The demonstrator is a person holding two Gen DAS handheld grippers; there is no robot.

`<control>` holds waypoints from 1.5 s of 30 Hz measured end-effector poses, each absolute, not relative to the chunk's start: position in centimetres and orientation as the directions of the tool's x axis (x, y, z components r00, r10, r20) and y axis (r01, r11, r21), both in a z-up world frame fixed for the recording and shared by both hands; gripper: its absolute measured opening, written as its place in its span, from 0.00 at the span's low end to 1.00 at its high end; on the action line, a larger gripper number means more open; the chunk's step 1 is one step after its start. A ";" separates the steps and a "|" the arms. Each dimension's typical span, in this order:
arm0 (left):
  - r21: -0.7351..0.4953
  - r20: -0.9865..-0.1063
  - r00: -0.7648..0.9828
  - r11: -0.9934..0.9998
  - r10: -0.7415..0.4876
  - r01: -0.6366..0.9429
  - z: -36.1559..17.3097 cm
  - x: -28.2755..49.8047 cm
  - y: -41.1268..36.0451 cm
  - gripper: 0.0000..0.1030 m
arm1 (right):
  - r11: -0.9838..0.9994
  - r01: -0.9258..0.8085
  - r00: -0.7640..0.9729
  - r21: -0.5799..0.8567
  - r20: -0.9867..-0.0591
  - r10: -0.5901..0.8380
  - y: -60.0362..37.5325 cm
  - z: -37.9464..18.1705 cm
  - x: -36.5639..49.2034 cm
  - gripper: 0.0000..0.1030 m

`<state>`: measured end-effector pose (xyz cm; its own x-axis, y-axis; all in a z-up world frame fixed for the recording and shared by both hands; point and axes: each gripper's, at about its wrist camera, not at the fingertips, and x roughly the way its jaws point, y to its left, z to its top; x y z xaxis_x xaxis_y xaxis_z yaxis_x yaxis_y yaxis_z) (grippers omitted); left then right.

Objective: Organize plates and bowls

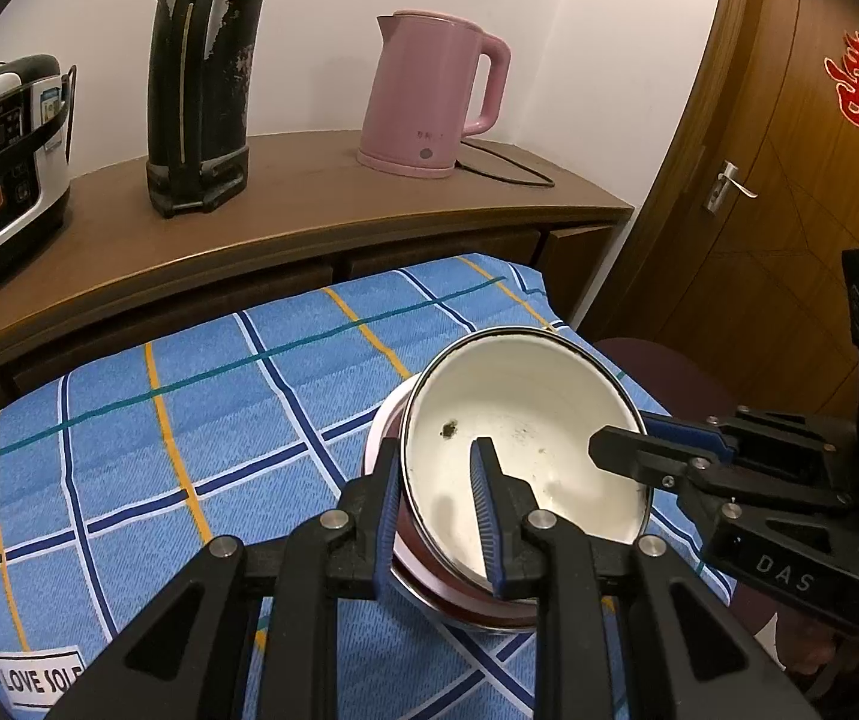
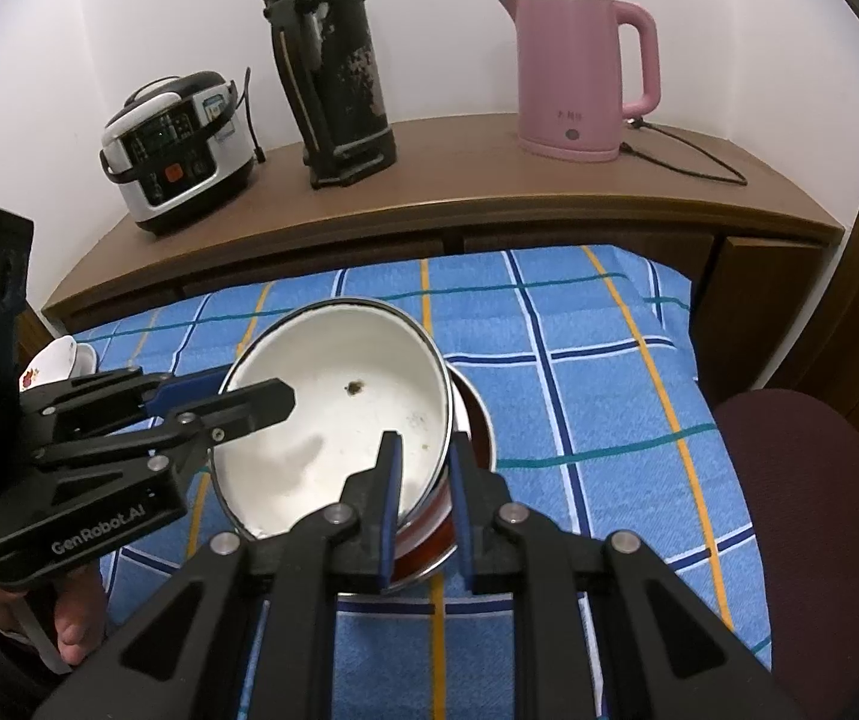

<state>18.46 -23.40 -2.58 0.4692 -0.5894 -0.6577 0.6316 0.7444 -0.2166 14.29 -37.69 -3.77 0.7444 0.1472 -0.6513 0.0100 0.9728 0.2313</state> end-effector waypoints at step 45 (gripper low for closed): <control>-0.190 -0.669 0.465 0.738 -0.580 0.648 -3.2 18.1 -23.8 0.24 | 0.981 0.014 0.734 0.195 -0.668 0.123 -37.5 -4.6 14.3 0.17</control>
<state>18.07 -23.77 -3.21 0.4652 -0.5802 -0.6685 0.6475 0.7380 -0.1899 14.31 -37.53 -4.65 0.7339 0.1227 -0.6681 0.0137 0.9807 0.1951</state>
